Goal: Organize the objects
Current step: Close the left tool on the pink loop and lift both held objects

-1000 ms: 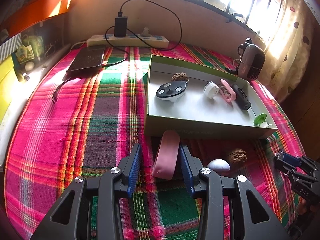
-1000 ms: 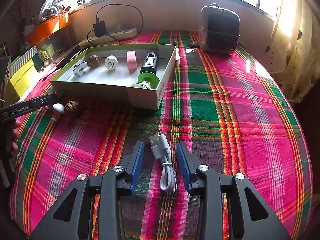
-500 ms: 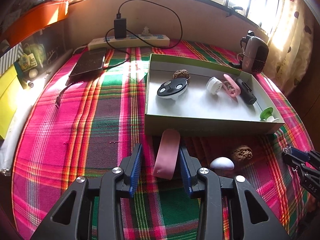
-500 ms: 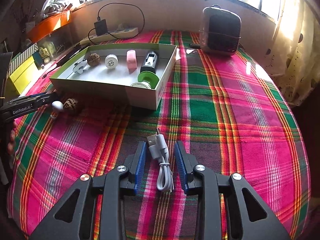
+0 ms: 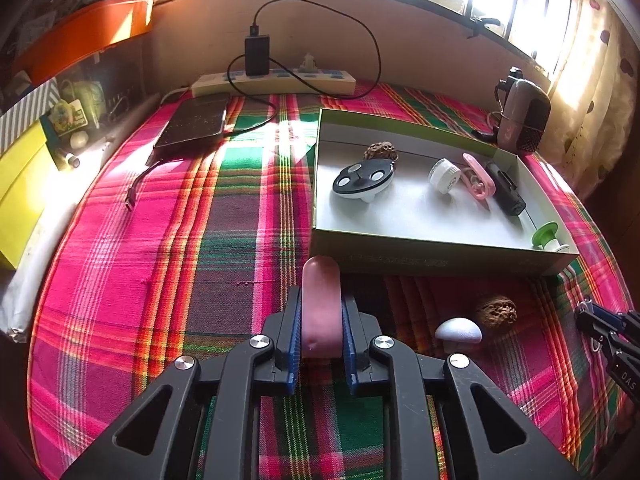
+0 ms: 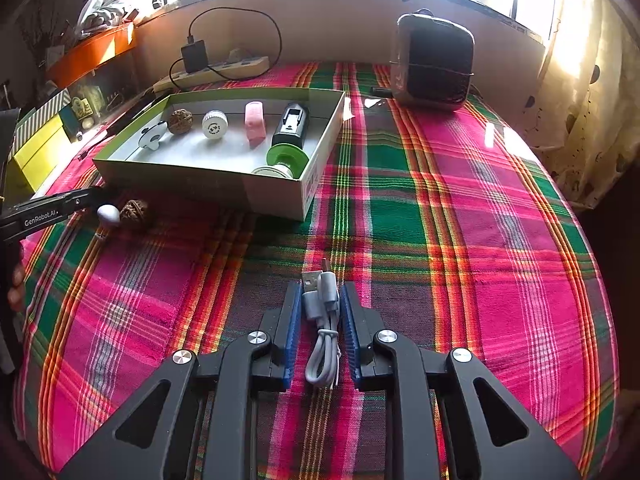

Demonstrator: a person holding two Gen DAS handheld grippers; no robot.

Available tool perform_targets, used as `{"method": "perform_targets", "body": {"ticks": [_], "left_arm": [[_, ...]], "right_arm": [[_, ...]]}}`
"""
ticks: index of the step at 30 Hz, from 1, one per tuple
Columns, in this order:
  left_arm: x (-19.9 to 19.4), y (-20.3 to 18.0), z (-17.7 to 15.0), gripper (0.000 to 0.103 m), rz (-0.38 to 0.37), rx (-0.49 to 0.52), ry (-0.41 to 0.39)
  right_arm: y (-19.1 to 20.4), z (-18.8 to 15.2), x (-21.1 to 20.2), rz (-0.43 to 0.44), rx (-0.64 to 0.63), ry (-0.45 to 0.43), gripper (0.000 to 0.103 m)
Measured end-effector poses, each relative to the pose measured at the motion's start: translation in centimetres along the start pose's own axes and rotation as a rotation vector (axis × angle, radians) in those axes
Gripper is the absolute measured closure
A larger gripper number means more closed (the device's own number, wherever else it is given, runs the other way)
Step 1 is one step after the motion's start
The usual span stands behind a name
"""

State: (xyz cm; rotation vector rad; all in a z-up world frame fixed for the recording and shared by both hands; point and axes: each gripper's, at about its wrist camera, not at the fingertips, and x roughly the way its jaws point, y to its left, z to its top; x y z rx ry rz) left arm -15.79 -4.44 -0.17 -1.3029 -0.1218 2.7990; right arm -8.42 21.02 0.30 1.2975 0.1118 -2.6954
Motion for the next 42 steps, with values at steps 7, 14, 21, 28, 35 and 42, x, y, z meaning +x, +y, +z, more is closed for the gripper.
{"method": "perform_targets", "body": {"ticks": [7, 14, 21, 28, 35, 42], "left_arm": [[0.0, -0.1, 0.0, 0.087, 0.008, 0.007, 0.001], [0.1, -0.2, 0.0, 0.087, 0.016, 0.012, 0.001], [0.1, -0.3, 0.0, 0.087, 0.024, 0.019, 0.001], [0.1, -0.4, 0.0, 0.087, 0.034, 0.020, 0.002], [-0.1, -0.5, -0.1, 0.087, 0.059, 0.029, 0.001], [-1.1, -0.7, 0.0, 0.087, 0.057, 0.026, -0.023]], "right_arm": [[0.0, 0.0, 0.0, 0.001, 0.002, 0.000, 0.082], [0.0, 0.0, 0.0, 0.000, 0.001, 0.000, 0.082], [-0.1, 0.0, 0.0, 0.000, 0.004, 0.000, 0.082], [-0.3, 0.1, 0.0, 0.011, 0.022, -0.002, 0.083], [-0.3, 0.2, 0.0, 0.025, 0.031, -0.009, 0.083], [-0.2, 0.5, -0.3, 0.040, 0.035, -0.020, 0.083]]}}
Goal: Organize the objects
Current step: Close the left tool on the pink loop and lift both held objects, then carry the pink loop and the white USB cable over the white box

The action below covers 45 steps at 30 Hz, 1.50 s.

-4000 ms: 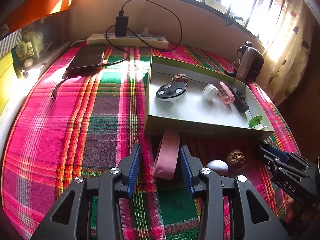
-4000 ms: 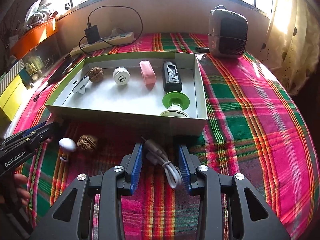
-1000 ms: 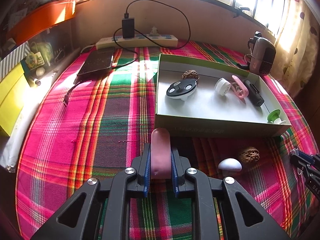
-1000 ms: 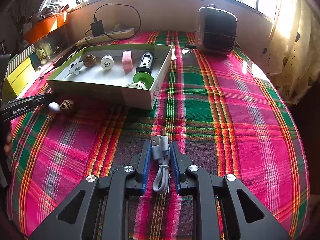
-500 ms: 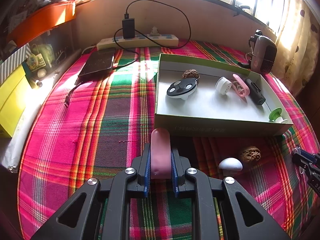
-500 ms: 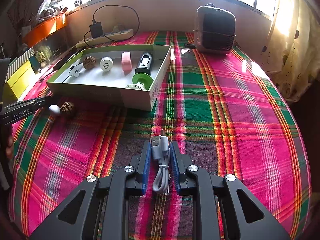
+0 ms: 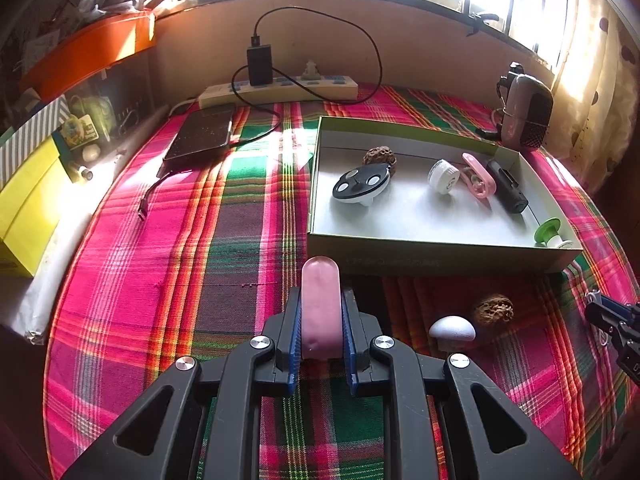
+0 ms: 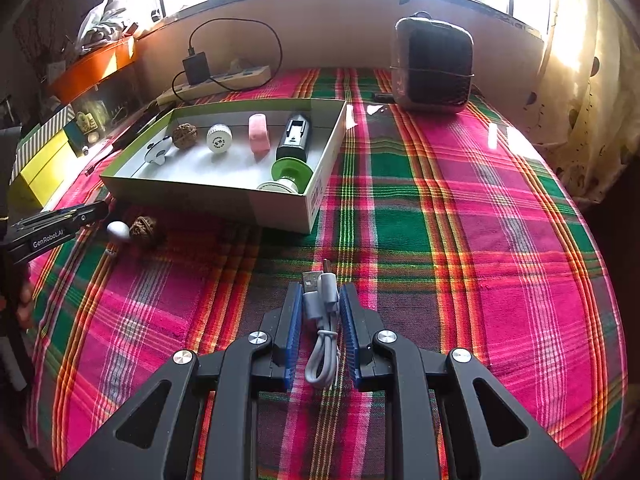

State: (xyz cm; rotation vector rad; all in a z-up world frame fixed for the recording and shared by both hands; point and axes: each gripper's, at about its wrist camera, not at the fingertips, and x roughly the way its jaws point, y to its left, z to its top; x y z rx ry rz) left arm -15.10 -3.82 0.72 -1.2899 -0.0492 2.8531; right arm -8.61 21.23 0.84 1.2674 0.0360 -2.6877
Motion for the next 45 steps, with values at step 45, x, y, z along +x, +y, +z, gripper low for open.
{"method": "perform_targets", "body": {"ticks": [45], "left_arm": [[-4.2, -2.1, 2.6, 0.087, -0.065, 0.037, -0.100]], "right_arm": [[2.2, 5.1, -2.7, 0.134, -0.034, -0.127, 0.083]]}}
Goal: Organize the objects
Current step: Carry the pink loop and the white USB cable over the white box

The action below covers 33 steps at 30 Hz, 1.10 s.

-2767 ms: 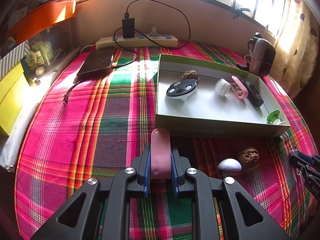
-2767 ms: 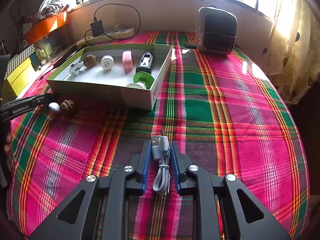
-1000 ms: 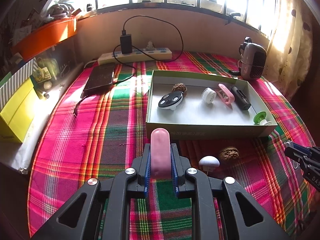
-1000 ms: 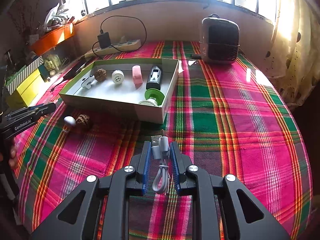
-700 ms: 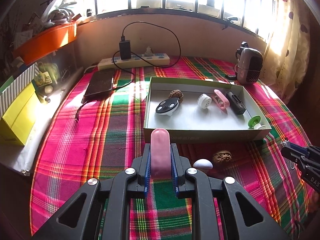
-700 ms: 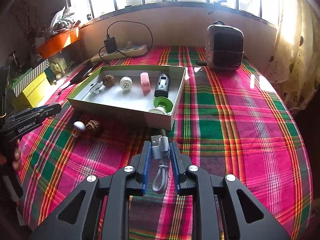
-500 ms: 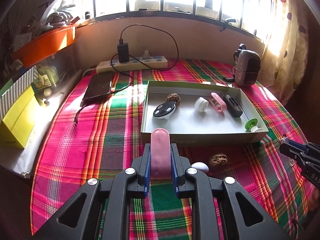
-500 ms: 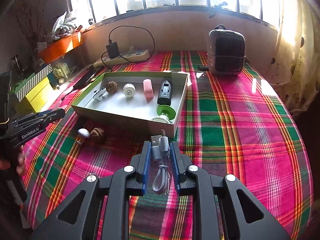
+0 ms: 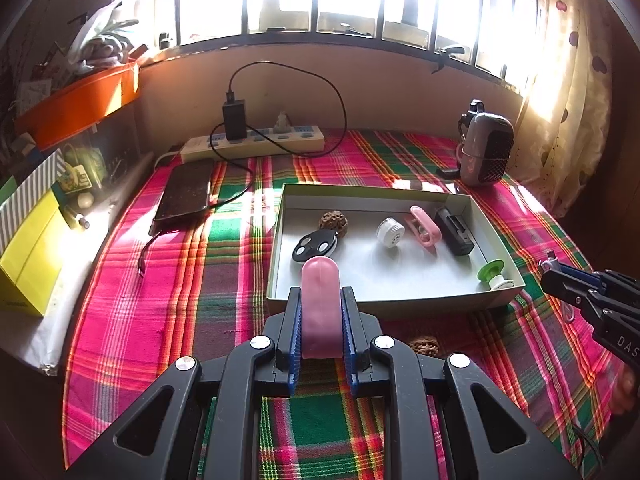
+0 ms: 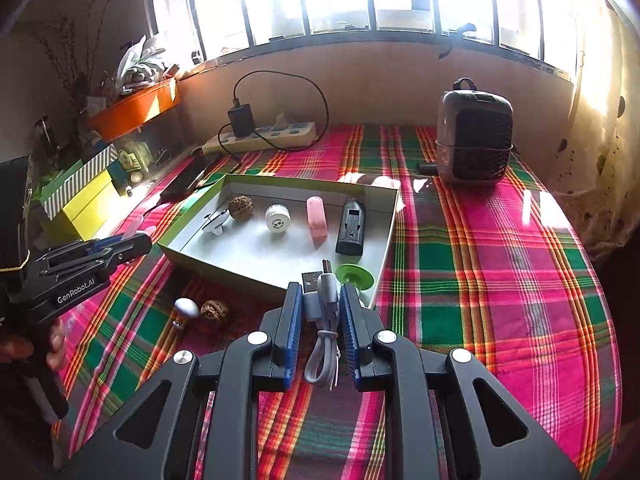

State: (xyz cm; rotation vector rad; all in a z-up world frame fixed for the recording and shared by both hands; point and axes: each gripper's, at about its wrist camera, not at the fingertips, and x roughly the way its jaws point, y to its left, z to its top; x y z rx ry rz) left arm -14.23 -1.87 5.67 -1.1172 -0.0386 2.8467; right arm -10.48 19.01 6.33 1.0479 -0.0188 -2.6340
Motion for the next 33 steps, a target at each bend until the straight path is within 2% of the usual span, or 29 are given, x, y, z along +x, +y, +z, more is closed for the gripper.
{"method": "perform_targets", "body": {"ticks": [16, 33], "left_arm": [[2.6, -0.6, 1.3, 0.087, -0.025, -0.004, 0.031], [6.5, -1.3, 2.3, 0.087, -0.033, 0.001, 0.087]], "right_arm": [[0.6, 3.2, 4.1, 0.048, -0.017, 0.032, 0.083], [0.6, 4.2, 9.6, 0.078, 0.000, 0.116, 0.083]]}}
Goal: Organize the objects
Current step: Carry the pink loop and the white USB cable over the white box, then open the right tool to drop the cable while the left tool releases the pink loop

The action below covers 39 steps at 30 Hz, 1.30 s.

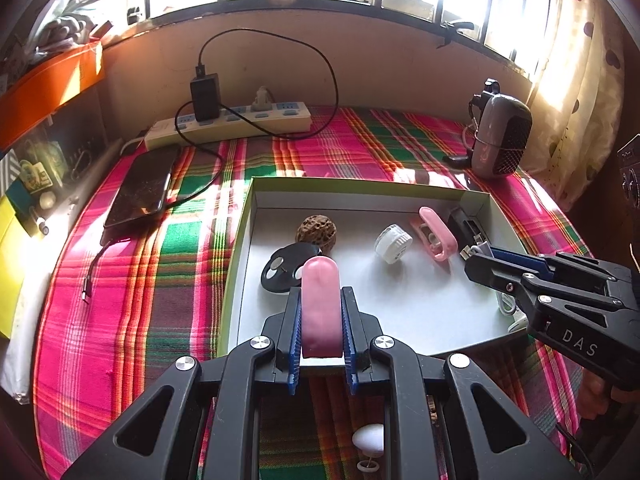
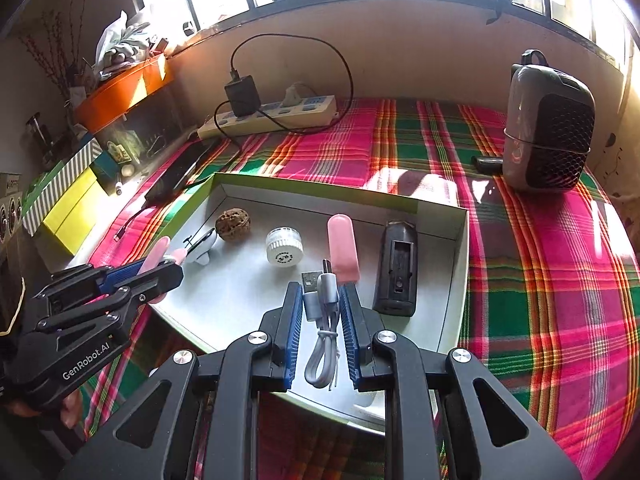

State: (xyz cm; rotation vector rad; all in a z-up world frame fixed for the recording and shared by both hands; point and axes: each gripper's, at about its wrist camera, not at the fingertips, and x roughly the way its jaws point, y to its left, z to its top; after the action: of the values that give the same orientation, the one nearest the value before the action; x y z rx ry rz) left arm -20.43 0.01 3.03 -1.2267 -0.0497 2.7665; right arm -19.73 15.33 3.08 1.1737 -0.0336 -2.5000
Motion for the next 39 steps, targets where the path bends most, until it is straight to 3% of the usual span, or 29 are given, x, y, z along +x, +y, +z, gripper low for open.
{"method": "perform_targets", "body": {"ticks": [15, 39], "left_arm": [[2.4, -0.3, -0.1, 0.087, 0.013, 0.020, 0.053], [3.1, -0.2, 0.0, 0.087, 0.027, 0.020, 0.064]], "right_arm": [[0.4, 0.0, 2.0, -0.038, -0.031, 0.036, 0.083], [0.6, -0.4, 3.1, -0.104, -0.064, 0.043, 0.082]]}}
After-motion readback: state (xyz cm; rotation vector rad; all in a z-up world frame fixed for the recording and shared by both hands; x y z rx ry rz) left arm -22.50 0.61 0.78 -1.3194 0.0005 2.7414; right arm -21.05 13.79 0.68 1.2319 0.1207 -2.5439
